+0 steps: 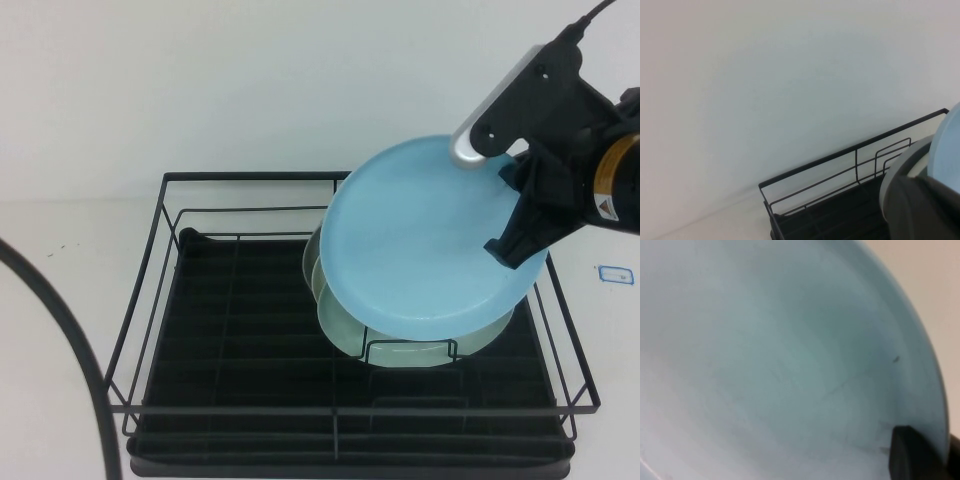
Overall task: Place plate on rack
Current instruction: Place the plate on the rack
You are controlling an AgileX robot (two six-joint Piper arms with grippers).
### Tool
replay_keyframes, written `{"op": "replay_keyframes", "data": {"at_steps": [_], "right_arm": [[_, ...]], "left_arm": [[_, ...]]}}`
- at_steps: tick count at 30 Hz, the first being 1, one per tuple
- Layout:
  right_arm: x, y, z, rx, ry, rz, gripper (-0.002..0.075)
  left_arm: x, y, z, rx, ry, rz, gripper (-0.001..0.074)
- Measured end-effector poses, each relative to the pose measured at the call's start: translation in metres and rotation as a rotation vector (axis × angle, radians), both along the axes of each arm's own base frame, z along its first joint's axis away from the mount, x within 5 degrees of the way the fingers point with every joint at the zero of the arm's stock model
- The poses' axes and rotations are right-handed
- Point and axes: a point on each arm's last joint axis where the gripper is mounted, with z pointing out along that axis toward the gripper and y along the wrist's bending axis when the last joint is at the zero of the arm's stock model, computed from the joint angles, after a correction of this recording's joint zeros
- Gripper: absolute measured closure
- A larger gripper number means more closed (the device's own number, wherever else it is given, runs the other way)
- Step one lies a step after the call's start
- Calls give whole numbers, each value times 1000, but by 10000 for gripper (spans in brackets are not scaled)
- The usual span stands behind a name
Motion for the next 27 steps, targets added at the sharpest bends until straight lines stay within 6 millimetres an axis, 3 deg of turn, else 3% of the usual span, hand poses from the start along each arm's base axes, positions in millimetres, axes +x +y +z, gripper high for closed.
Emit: {"op": "replay_keyframes", "data": {"at_steps": [9,18,27], "right_arm": [[-8,22,5,34,-69,124,708],[-14,17,-22,-98,-89,198,707],[-16,17,-19,-95,-182,230,707]], "left_arm": [[0,1,0,-6,4,14,735],[0,2,-2,14,14,21,735],[0,2,-2,10,23,23,735]]}}
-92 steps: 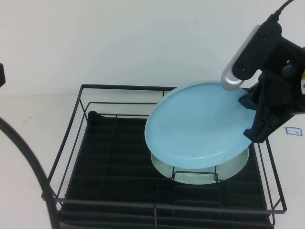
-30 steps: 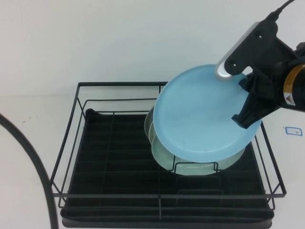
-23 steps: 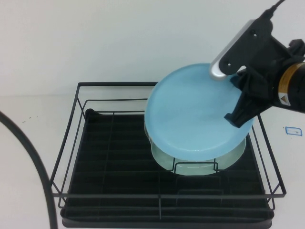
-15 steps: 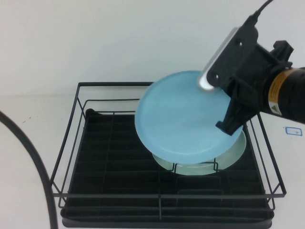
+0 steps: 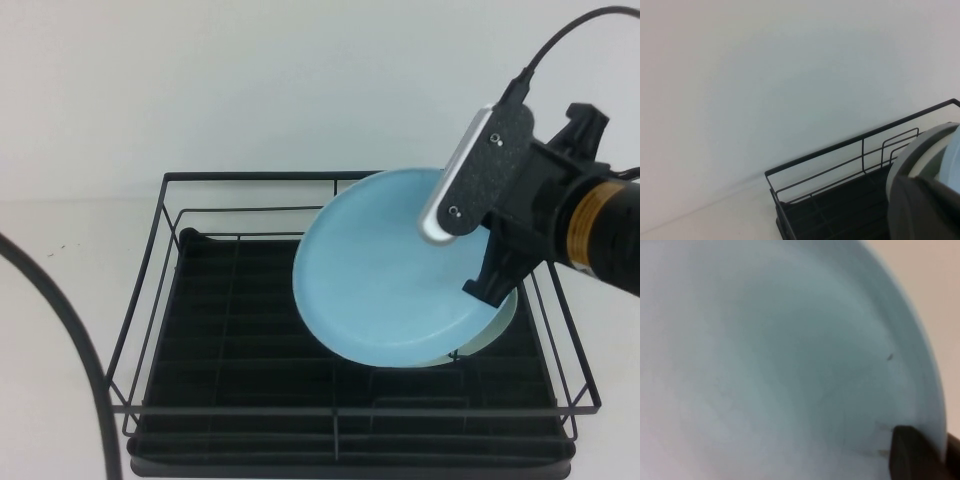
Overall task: Place plate on rack
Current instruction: Place the plate on the rack
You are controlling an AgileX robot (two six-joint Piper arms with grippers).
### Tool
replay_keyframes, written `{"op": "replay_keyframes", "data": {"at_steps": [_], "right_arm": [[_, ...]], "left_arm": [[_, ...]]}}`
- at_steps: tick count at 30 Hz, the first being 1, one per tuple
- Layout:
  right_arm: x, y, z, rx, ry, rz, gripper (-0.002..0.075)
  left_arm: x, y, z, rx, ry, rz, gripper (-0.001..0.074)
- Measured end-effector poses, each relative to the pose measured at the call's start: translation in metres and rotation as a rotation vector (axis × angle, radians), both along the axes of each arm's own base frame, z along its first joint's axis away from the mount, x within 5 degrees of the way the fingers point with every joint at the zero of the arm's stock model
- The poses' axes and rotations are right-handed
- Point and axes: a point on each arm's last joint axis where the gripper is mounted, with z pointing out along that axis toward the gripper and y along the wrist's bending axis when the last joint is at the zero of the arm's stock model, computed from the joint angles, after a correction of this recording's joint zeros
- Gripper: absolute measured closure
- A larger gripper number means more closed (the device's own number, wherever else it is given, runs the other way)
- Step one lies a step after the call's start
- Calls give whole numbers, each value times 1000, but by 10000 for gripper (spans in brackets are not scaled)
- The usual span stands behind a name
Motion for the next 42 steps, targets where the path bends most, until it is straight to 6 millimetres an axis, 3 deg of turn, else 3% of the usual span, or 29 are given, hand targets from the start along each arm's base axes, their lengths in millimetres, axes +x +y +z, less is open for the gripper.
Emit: {"op": "replay_keyframes", "data": {"at_steps": [7,15,24,37,42], "right_arm": [[-3,-9,14,-9,-81,-33,709],[-3,-9,14,-1,-86,-38,709],[-9,-11,-6,-65,-70,-3,711],[-8,-3,-8,29,-101,42,711],[-6,0,-26,15,-47,44,711]], "left_arm": [[0,0,0,-7,3,2,735],[0,0,-1,-22,18,8,735],[0,0,-1,-21,18,10,735],[0,1,-1,-4,14,17,735],[0,1,-1,-4,14,17,735]]}}
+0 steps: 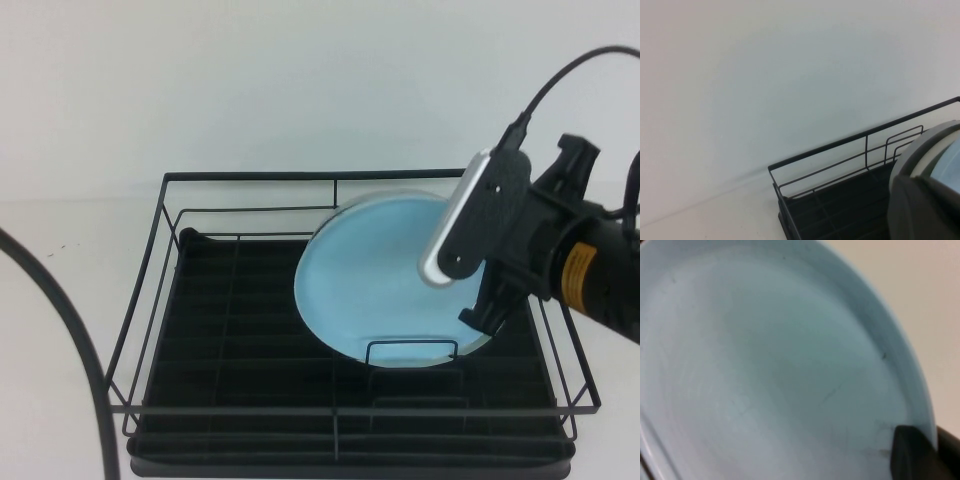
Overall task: Place plate on rack
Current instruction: Place the plate on the rack
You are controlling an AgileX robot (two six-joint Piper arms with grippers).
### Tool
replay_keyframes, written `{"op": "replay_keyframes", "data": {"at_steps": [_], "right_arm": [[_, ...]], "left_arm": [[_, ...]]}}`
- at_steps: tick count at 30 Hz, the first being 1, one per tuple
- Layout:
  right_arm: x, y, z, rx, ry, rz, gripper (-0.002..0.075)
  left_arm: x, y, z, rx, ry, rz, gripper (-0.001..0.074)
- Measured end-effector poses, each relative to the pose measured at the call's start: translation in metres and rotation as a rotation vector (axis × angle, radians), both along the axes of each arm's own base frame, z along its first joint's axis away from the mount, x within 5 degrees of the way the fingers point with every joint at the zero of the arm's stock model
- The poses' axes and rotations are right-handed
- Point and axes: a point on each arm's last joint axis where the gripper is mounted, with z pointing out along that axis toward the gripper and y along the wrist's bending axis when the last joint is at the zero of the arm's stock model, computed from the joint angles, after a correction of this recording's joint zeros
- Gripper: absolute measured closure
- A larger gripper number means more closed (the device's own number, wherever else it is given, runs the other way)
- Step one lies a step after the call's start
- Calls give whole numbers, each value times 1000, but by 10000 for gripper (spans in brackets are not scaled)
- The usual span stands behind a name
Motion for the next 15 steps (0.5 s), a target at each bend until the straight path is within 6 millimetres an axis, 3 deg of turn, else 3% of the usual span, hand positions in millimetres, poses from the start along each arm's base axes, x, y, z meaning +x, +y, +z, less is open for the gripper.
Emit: {"op": "replay_keyframes", "data": {"at_steps": [15], "right_arm": [[5,1,-30,-48,75,-41,711]], "left_arm": [[0,0,-1,3,8,0,735]]}}
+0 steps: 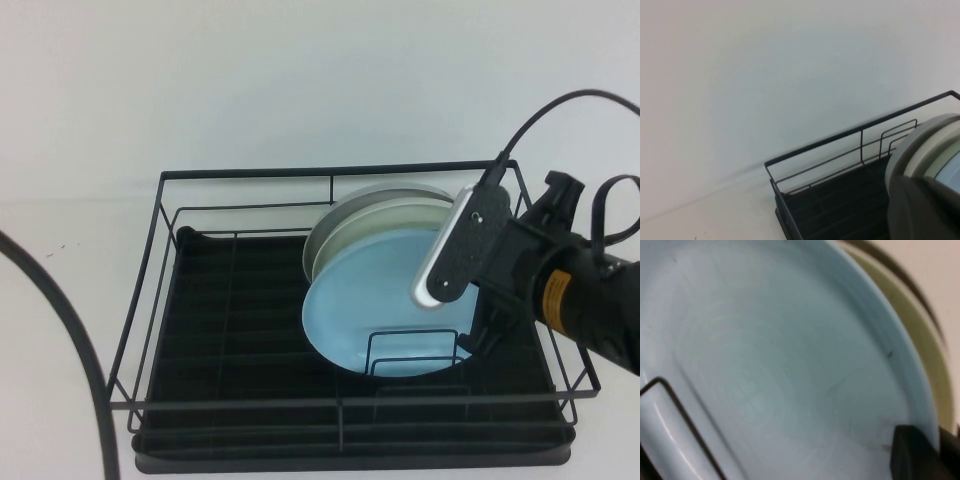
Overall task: Place plate on rack
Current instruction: Place the plate on the rack
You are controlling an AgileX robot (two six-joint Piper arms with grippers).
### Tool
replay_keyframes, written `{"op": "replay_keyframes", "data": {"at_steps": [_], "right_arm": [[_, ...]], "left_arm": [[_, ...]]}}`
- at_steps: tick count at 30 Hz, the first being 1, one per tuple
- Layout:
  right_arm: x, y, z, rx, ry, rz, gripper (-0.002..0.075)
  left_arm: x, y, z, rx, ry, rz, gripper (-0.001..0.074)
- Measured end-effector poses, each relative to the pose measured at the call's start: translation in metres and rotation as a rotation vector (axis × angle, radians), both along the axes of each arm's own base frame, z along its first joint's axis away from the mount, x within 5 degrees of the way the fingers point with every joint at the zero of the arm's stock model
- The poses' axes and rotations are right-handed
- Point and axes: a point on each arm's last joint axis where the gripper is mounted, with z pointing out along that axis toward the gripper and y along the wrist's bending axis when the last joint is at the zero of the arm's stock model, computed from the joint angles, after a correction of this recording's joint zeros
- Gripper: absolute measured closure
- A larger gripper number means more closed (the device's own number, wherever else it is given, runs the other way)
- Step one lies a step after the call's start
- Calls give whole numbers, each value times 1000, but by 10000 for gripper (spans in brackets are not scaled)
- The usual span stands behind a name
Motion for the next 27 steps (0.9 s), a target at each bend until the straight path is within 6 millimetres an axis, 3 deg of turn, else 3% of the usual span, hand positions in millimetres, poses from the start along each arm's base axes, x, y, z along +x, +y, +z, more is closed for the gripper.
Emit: {"op": "replay_keyframes", "data": {"at_steps": [6,14,23,27], "right_arm": [[3,0,-13,-22,31,-32,711],[4,-1,-14,-24,31,-46,680],[3,1,-17,34,65,-71,385],[3,0,-15,49,66,-76,304]], "left_arm": [[0,0,-1,6,14,-1,735],[0,0,-2,6,16,-1,735],[-1,0,-3,14,35,-2,735],[-1,0,-4,15,37,-2,735]]}}
